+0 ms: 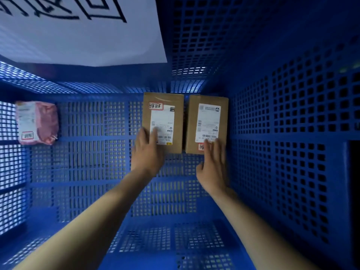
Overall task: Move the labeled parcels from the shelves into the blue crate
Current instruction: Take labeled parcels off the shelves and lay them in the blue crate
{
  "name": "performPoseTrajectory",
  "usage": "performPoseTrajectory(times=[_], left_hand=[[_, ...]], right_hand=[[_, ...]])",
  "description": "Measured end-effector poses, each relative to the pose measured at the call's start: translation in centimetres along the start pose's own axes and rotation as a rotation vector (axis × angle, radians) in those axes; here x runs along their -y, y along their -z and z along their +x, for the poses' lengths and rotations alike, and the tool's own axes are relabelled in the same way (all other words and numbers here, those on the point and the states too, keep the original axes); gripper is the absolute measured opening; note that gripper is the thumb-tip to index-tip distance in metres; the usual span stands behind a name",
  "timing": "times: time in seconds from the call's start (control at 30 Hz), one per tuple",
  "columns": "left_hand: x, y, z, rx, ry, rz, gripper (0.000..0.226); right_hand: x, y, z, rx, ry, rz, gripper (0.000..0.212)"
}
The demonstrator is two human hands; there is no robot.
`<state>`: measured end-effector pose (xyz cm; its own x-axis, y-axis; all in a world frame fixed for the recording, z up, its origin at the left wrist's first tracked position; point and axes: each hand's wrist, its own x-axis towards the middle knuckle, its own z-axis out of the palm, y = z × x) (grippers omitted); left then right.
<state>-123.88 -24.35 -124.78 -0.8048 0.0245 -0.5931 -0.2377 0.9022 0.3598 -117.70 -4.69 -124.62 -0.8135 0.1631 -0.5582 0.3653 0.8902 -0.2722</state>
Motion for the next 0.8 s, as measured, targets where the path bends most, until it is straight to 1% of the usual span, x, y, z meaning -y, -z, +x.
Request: performPoseTrajectory(times=[0.07,0.17,0.23,0.3,0.4,0.5,0.6,0.7,0.8], left_hand=[[-0.4,-0.8,-1.4,0.009,-0.118,0.156,0.068],[-0.2,-2.0,-1.8,0.095,-0.144,0.293,0.083],[-0.7,-1.9,-1.1,0.140,-0.143,0.301,0.089],[-1.9,-1.3,-0.2,0.168,-0.144,0.287,0.090],[-3.8,-0.8,1.1,0.205,-0.076,0.243,0.088],[-4.6,-0.6,1.1,0.236,-0.042,0.254,0.090],[-4.4,0.5,1.3,0.227,-0.091,0.303,0.086],[-4.6,2.2,1.8,0.245,-0.133,0.341,0.082],[-5.2,3.6,0.8,0.272,-0.131,0.363,0.081]], right_hand=[[0.2,-0.8,0.2,0.093,0.029,-0.079,0.082],[0.7,-0.9,1.0,0.141,0.014,-0.105,0.087],[0.6,-0.5,2.0,0.129,0.028,-0.098,0.089],[0.2,0.5,3.3,0.120,0.035,-0.063,0.087],[-0.6,2.0,4.7,0.126,0.044,0.016,0.081],[-0.7,2.7,4.6,0.193,0.028,0.060,0.081],[-0.3,3.5,4.7,0.271,0.003,0.122,0.080],[-0.1,5.1,4.6,0.336,0.004,0.061,0.077],[0.5,6.4,3.3,0.316,0.022,0.002,0.075]])
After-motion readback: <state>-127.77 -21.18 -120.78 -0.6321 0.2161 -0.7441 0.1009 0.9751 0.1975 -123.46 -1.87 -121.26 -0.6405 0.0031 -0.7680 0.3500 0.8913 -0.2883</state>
